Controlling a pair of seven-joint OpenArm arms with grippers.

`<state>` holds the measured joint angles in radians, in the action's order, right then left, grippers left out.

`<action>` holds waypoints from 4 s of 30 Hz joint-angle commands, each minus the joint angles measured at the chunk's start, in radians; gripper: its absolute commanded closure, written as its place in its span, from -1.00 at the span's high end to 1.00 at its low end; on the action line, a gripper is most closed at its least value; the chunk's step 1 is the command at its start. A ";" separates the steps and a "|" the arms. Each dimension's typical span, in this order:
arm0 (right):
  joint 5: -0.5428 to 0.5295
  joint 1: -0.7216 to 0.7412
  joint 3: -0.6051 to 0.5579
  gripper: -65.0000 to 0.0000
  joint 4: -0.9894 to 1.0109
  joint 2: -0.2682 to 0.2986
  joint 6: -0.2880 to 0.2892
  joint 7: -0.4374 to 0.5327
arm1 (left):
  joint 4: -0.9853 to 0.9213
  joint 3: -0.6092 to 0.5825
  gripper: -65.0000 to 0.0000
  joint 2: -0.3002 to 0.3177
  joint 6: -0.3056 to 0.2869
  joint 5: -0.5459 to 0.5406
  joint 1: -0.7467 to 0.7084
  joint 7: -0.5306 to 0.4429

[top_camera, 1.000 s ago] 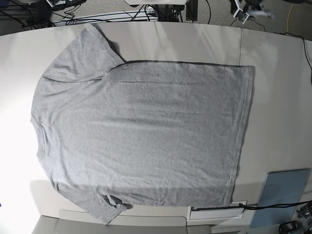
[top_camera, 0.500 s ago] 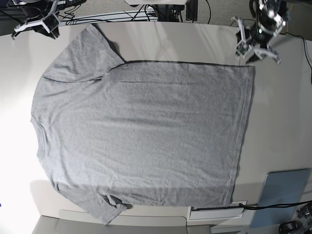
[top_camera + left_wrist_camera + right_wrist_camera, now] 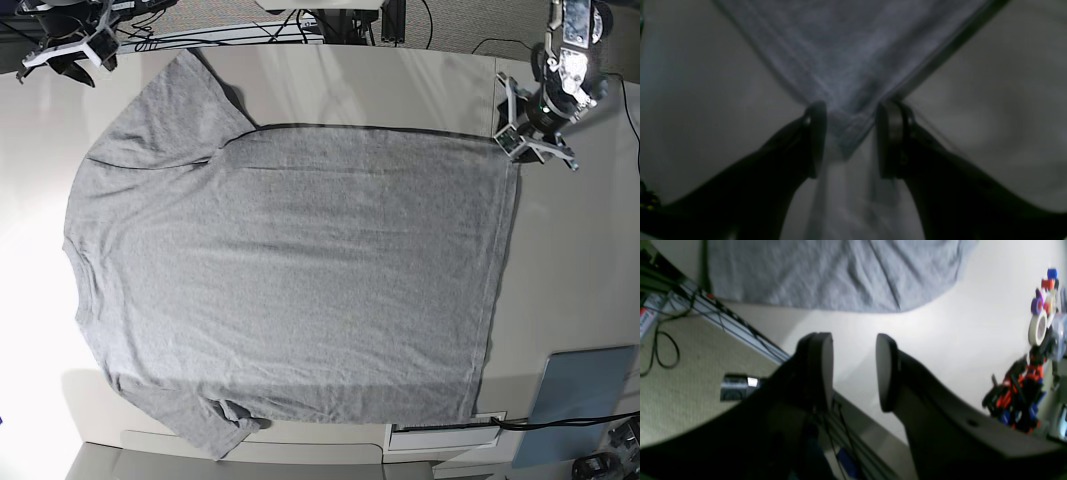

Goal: Fold the T-shirt properly
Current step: 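Lower both grippers to the shirt's corners and pinch the fabric, then lift the corners and fold the shirt edge inward over the body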

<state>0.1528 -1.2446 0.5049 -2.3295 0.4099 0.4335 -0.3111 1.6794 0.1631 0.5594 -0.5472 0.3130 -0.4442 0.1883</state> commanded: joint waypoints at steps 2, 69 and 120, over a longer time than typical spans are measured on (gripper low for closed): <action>-0.002 -0.014 0.010 -0.33 -0.014 0.006 -0.013 0.020 | -0.017 -0.053 -0.19 0.041 0.001 0.050 0.017 0.013; 0.499 0.755 -0.696 -0.53 0.629 0.222 0.179 -0.031 | -0.080 -0.276 -1.00 0.117 0.146 0.218 0.043 -0.031; 0.533 0.274 -0.483 -1.00 0.145 0.291 -0.307 -0.327 | 0.270 0.037 -1.00 0.141 0.218 -0.203 -0.347 0.069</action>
<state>0.6662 -0.9642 0.0139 -2.1715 0.6918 0.1467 -0.6357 1.9362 0.1913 0.6876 -0.3401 0.1108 -0.7856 0.2695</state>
